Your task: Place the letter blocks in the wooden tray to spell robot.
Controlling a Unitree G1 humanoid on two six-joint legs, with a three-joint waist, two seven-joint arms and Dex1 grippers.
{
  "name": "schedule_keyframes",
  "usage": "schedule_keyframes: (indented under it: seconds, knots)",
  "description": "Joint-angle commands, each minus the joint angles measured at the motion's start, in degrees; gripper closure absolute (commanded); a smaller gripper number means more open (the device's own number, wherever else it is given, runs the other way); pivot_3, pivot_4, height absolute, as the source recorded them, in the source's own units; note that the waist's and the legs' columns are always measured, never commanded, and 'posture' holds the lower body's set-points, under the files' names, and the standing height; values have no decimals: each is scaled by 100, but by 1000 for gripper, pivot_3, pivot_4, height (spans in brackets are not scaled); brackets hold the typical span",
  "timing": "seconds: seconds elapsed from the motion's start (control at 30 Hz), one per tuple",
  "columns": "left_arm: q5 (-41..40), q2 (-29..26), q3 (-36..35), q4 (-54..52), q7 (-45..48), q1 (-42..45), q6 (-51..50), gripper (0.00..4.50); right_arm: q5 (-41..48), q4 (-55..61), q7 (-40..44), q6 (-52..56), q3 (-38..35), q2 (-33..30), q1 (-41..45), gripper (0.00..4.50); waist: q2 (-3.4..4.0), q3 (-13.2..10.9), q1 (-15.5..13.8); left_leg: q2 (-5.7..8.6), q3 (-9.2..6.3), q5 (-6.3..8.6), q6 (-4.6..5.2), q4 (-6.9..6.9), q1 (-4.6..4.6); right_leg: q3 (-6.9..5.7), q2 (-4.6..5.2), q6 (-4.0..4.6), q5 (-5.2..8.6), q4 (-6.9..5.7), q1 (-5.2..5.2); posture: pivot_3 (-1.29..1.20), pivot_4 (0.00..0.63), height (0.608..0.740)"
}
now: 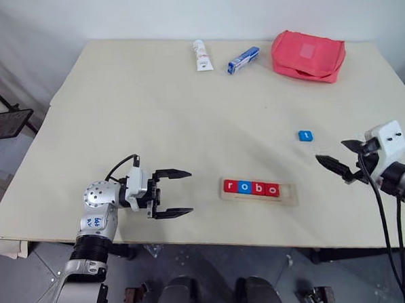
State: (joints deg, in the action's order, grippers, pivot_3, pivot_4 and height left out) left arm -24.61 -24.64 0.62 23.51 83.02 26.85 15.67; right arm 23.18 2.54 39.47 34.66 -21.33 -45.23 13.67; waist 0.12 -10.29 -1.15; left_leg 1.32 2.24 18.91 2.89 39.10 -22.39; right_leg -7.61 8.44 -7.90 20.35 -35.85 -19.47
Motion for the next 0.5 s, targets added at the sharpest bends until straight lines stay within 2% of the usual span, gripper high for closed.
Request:
schedule_keyframes:
  seconds: [0.03, 0.3, 0.5]
  knots:
    - [-23, -2, -20, -140, -2, 34, 3, 0, -163, -406, -272, -81, 126, 98, 380, 65, 0, 0, 8, -3, -2, 0, 0, -1, 1, -2, -2, 0, 0, -1, 0, 0, 150, 740]
    - [-58, -39, -14, -453, -83, -169, -129, 0, -711, -2400, -586, -726, 809, 660, 1918, 65, 1, 0, 131, -3, -2, -1, -1, -4, 0, -3, -1, 0, 0, -2, -3, 0, 150, 740]
    - [-72, -83, -31, -745, -203, -377, -242, 0, -977, -3766, -704, -1388, 980, 1028, 2627, 65, 2, 0, 134, -1, -8, -1, -1, -10, -1, -4, 0, 0, 0, -5, -5, 0, 150, 740]
